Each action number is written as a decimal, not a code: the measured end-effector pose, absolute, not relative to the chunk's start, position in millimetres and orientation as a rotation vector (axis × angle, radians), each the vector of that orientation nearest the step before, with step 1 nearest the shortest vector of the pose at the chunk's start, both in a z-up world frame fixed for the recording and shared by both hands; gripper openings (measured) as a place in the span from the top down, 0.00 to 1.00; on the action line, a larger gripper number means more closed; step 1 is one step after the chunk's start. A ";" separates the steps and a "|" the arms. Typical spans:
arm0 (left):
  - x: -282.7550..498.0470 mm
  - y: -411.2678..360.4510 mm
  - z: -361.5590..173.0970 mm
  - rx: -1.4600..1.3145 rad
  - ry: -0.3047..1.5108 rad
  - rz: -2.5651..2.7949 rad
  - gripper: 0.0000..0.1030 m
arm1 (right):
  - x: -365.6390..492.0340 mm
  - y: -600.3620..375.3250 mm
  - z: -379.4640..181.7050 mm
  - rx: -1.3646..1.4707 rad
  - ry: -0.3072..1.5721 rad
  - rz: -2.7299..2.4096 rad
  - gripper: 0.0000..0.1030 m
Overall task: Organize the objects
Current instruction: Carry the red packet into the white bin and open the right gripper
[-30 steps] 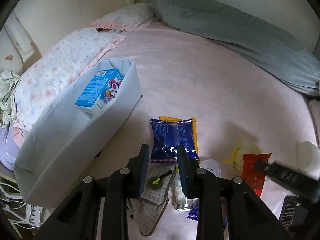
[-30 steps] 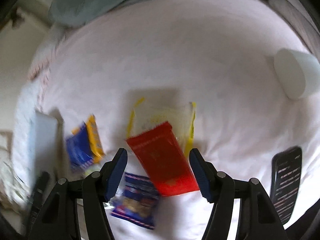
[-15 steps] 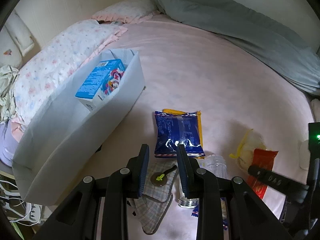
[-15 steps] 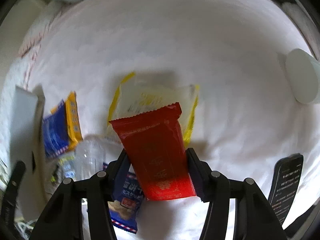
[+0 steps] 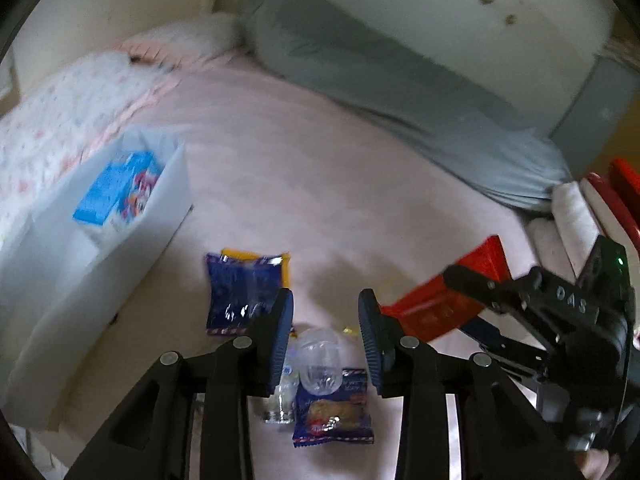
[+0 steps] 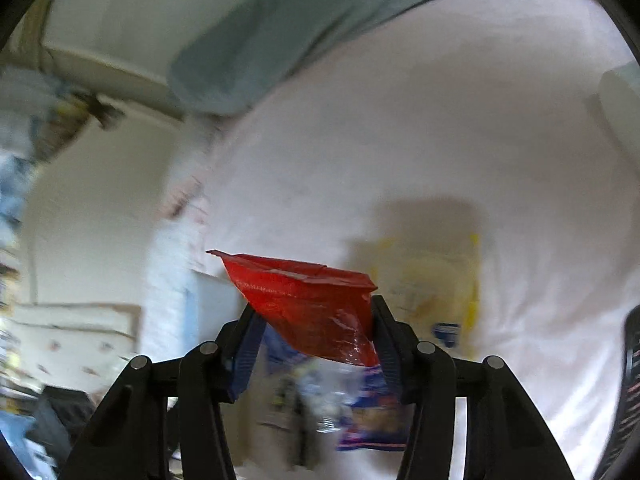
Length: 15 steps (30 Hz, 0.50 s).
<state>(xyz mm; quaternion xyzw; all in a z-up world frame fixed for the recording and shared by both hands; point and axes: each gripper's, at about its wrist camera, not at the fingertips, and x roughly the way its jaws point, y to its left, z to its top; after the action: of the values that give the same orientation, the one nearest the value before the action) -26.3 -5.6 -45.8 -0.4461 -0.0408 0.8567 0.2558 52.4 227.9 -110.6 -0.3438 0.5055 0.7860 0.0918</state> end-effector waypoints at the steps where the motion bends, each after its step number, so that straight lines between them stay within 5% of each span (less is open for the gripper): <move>1: -21.6 -3.3 -41.0 -1.159 -0.070 2.328 0.63 | 50.6 226.6 -108.8 -1.019 1.488 2.349 0.51; 5: 0.8 9.7 -30.8 -0.962 0.149 2.353 0.56 | 36.8 221.6 -92.2 -1.023 1.409 2.446 0.51; 15: -8.2 -7.7 -23.3 -0.939 0.086 2.433 0.57 | -11.6 187.1 -68.4 -0.982 1.599 2.846 0.51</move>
<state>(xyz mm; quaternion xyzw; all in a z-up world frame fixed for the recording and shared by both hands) -8.2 -7.7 -23.3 -0.3473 0.0317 0.8995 0.2631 -11.6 187.1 -68.4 -0.2854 0.4648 0.8275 -0.1331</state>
